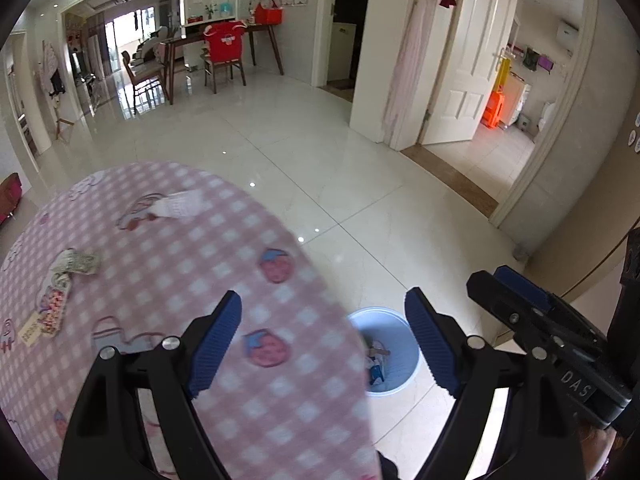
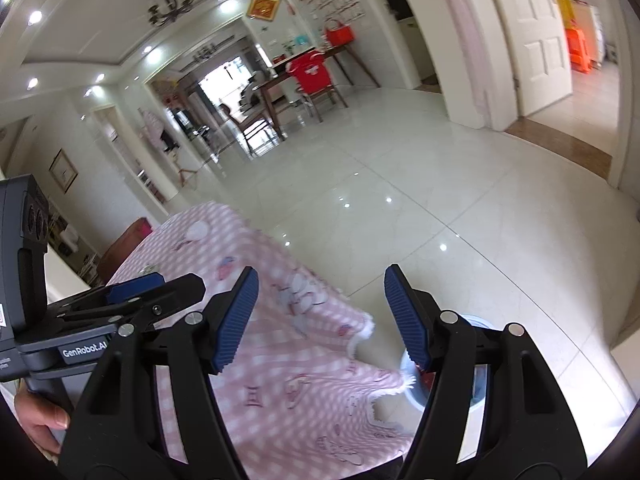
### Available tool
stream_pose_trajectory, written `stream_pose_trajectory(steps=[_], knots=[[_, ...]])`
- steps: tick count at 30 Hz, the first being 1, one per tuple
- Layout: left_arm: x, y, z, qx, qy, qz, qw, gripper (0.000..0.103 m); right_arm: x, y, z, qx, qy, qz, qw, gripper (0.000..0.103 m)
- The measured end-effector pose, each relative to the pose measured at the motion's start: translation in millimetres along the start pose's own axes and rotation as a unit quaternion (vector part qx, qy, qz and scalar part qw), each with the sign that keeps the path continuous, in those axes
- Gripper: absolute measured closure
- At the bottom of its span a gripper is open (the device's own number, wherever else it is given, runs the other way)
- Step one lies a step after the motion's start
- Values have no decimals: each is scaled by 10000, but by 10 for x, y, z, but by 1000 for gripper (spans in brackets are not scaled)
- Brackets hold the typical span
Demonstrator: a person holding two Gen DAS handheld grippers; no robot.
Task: Collect trash
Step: 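Grasp the red-white striped wrapper with the left tool while the right tool grasps the white bottle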
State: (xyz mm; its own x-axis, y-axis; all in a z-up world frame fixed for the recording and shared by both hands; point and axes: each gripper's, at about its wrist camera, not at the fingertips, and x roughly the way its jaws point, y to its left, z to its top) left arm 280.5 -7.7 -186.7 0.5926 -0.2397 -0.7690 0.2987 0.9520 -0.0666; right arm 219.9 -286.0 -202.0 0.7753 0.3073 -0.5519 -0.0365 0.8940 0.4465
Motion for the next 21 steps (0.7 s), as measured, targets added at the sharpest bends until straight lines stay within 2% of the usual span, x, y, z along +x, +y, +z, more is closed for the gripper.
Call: stream_pose_trajectory(steps=[7, 13, 18, 21], knots=[[-204, 805, -108, -270, -159, 539, 9981, 21, 280, 649, -20, -556, 240, 307, 9977, 38], [-247, 1629, -210, -689, -129, 1063, 9919, 21, 661, 1200, 16, -1107, 478, 495, 9915, 36], [-155, 2137, -285, -1078, -1, 1153, 9875, 21, 998, 1501, 17, -1409, 654, 520, 9865, 34], [-63, 2253, -289, -985, 83, 1174, 9882, 21, 1236, 1631, 23, -1584, 789, 493, 9830, 34]])
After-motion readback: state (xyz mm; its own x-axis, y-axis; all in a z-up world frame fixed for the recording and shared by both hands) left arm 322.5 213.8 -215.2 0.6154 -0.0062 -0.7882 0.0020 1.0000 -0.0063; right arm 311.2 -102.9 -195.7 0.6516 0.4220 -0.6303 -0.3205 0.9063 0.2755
